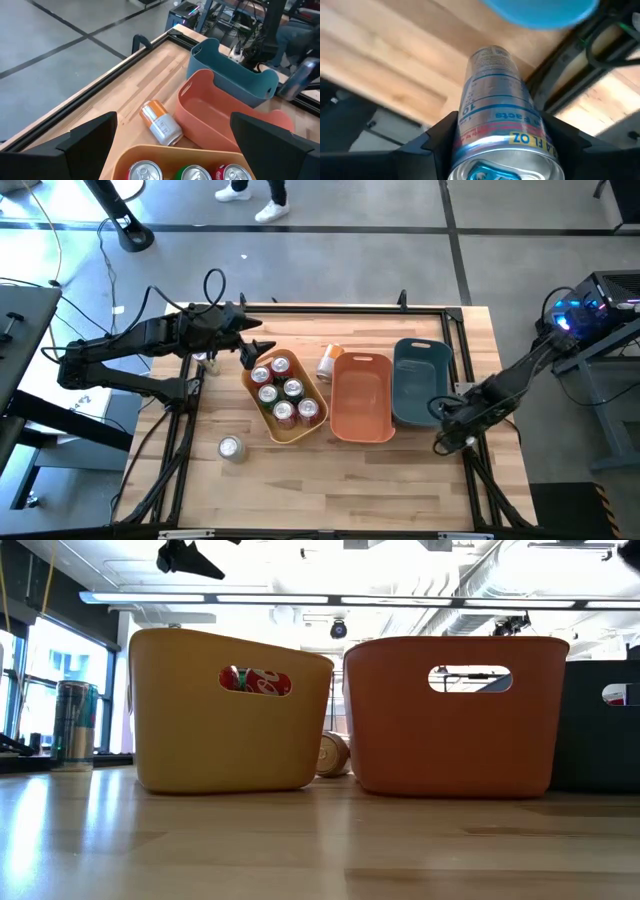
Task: Sort soda cans
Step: Put the right blue soda can into the orange bin
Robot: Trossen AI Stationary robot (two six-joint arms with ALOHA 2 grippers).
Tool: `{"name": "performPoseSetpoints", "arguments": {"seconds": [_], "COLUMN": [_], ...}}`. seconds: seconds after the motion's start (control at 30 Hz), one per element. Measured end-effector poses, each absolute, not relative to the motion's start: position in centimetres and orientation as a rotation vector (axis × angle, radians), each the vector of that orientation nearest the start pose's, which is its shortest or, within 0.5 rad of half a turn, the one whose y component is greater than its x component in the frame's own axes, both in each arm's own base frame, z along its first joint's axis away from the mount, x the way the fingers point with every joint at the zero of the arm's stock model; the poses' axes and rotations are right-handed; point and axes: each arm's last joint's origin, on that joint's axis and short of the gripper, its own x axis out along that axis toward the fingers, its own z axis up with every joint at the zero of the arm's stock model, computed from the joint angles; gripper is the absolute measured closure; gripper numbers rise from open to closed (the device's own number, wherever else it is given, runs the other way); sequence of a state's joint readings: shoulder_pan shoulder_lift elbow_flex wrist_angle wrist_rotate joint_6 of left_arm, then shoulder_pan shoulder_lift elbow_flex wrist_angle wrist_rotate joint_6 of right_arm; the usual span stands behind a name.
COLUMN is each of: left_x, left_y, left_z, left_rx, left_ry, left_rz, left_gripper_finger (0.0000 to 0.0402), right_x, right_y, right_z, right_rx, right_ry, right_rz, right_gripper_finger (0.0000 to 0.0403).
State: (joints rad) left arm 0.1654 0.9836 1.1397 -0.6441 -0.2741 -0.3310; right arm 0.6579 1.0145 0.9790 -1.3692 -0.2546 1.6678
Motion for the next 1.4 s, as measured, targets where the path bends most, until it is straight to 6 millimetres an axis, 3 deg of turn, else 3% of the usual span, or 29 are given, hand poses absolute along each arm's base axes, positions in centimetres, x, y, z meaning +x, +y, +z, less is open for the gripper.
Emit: {"name": "performPoseSetpoints", "arguments": {"seconds": [0.17, 0.3, 0.43, 0.63, 0.7, 0.93, 1.13, 1.27, 1.4], "left_x": [18.7, 18.7, 18.7, 18.8, 18.8, 18.8, 18.8, 18.8, 18.7], "left_y": [3.9, 3.9, 3.9, 4.0, 4.0, 3.9, 3.9, 3.9, 3.9], "left_z": [37.6, 37.6, 37.6, 37.8, 37.8, 37.8, 37.8, 37.7, 37.5], "left_rx": [-0.28, -0.271, -0.27, -0.271, -0.273, -0.277, -0.277, -0.276, -0.274], "left_ry": [0.418, 0.419, 0.416, 0.398, 0.397, 0.399, 0.4, 0.403, 0.427], "left_rz": [0.505, 0.511, 0.511, 0.509, 0.509, 0.498, 0.498, 0.498, 0.5], "left_gripper_finger": [0.0019, 0.0019, 0.0019, 0.0019, 0.0019, 0.0019, 0.0019, 0.0019, 0.0019], "right_x": [11.3, 13.3, 16.4, 23.4, 25.4, 29.6, 33.5, 34.5, 34.8], "right_y": [9.6, 9.3, 8.4, 5.8, 4.5, -0.3, -2.7, -3.9, -5.3], "right_z": [33.3, 35.6, 36.2, 35.6, 35.5, 33.7, 30.4, 27.5, 26.9], "right_rx": [1.078, 1.068, 0.979, 0.795, 0.726, 0.413, 0.298, 0.248, 0.248], "right_ry": [1.467, 1.081, 0.835, 0.765, 0.822, 1.32, 1.478, 1.627, 1.628], "right_rz": [-0.407, -0.344, -0.364, -0.369, -0.393, -0.568, -0.433, -0.372, -0.374], "right_gripper_finger": [0.0192, 0.0192, 0.0192, 0.0192, 0.0192, 0.0192, 0.0192, 0.0192, 0.0192]}}
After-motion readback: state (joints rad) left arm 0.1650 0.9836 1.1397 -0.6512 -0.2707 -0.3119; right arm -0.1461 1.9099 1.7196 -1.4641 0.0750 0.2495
